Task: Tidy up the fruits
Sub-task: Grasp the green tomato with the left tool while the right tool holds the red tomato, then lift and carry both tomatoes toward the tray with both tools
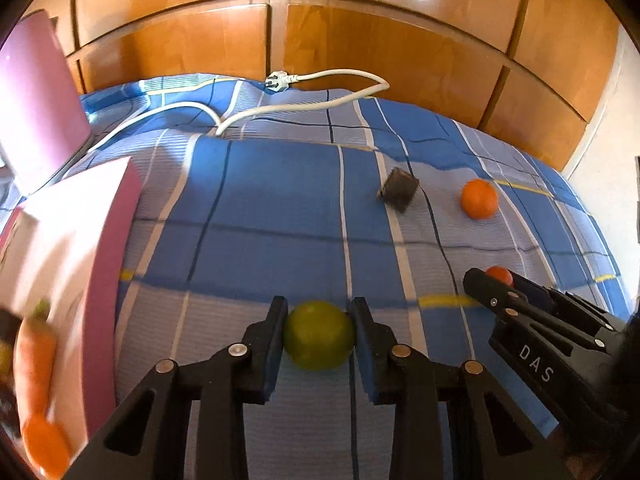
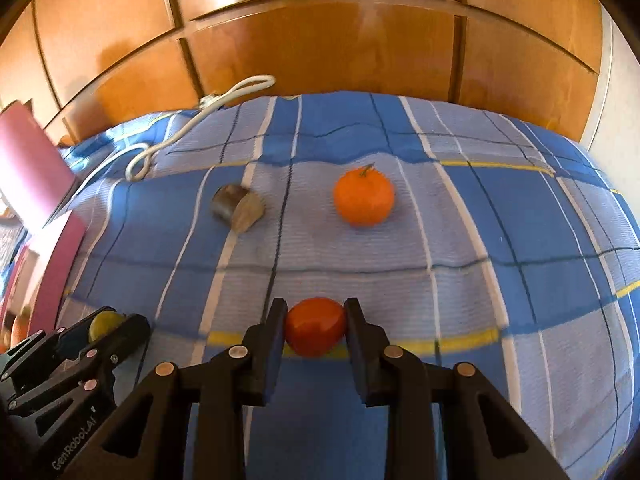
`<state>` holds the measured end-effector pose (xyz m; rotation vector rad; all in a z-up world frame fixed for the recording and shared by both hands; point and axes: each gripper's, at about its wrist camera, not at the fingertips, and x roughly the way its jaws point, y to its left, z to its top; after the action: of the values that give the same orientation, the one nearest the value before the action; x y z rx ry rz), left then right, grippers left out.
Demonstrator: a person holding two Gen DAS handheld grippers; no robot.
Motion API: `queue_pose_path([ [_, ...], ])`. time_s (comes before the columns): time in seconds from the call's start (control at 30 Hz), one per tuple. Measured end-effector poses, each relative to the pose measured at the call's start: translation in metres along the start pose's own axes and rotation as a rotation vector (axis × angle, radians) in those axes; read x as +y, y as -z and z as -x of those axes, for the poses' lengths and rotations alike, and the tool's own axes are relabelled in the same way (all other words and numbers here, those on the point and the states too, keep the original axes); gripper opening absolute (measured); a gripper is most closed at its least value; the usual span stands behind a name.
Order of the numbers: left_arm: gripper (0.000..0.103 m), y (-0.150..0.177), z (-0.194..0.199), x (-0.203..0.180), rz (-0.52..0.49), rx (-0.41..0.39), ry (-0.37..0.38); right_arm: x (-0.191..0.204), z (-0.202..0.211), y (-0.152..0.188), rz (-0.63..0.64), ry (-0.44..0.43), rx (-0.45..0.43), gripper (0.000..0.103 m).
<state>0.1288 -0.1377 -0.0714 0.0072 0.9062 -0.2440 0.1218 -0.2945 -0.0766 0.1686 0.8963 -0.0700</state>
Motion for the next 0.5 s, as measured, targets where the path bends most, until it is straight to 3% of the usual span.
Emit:
queue_pose_path([
  [0.3, 0.033, 0.03, 0.013, -0.003, -0.043, -0.028, 0.001, 0.009, 0.023, 0.032, 0.002, -0.041, -0.022, 0.029],
  [0.5, 0.033, 0.032, 0.013, 0.001, -0.023, -0.038, 0.027, 0.015, 0.022, 0.034, 0.024, -0.002, -0.015, 0.029],
])
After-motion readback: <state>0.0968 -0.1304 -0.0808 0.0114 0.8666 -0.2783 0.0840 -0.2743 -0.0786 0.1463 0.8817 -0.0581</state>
